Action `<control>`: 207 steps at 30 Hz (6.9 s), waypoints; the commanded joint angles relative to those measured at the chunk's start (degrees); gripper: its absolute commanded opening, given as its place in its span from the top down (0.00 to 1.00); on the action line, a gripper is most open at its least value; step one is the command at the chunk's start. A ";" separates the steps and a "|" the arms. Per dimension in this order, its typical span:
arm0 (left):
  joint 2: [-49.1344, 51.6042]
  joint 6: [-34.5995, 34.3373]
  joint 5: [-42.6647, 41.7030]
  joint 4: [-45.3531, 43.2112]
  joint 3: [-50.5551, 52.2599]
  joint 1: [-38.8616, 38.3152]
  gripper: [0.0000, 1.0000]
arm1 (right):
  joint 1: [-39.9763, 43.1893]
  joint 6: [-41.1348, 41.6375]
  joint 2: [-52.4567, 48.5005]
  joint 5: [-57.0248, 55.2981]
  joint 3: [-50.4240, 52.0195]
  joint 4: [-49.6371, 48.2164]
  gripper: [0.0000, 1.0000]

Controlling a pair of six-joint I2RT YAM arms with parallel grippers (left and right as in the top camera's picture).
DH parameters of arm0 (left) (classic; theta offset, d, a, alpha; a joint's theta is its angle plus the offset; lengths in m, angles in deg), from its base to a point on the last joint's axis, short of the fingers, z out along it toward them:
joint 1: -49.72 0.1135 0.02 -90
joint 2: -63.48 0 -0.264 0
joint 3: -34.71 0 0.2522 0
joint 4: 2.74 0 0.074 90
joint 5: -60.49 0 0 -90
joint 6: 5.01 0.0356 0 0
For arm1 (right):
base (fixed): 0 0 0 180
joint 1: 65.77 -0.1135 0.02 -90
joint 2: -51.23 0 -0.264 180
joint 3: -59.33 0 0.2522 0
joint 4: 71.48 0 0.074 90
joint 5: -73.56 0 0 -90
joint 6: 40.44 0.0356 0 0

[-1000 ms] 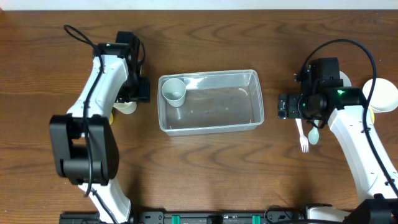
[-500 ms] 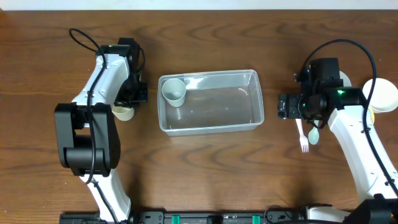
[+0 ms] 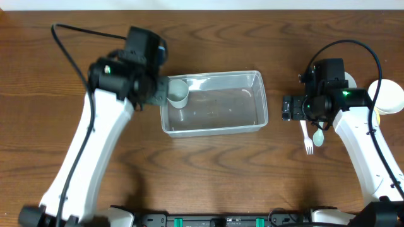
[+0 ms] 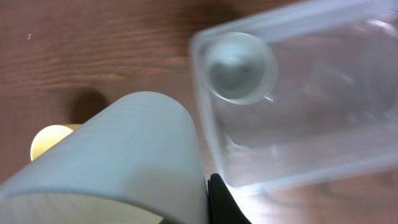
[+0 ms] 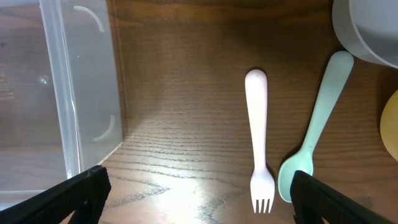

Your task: Pack container

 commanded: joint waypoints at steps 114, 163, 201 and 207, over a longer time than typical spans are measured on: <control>10.78 -2.01 -0.74 -13.20 20.11 28.28 0.94 | -2.25 0.22 -0.15 0.59 -0.76 0.00 0.15; 23.12 4.63 -2.51 -4.42 -6.27 -14.58 0.94 | -2.25 0.24 -0.15 0.61 -0.76 -0.26 0.15; 19.26 7.21 3.76 -6.93 -13.07 -11.04 0.69 | -2.27 0.24 -0.04 0.70 -1.05 -0.87 0.29; 9.57 2.16 5.70 -4.55 -13.05 -3.26 0.69 | -6.21 -2.25 0.31 1.31 -7.08 1.14 0.98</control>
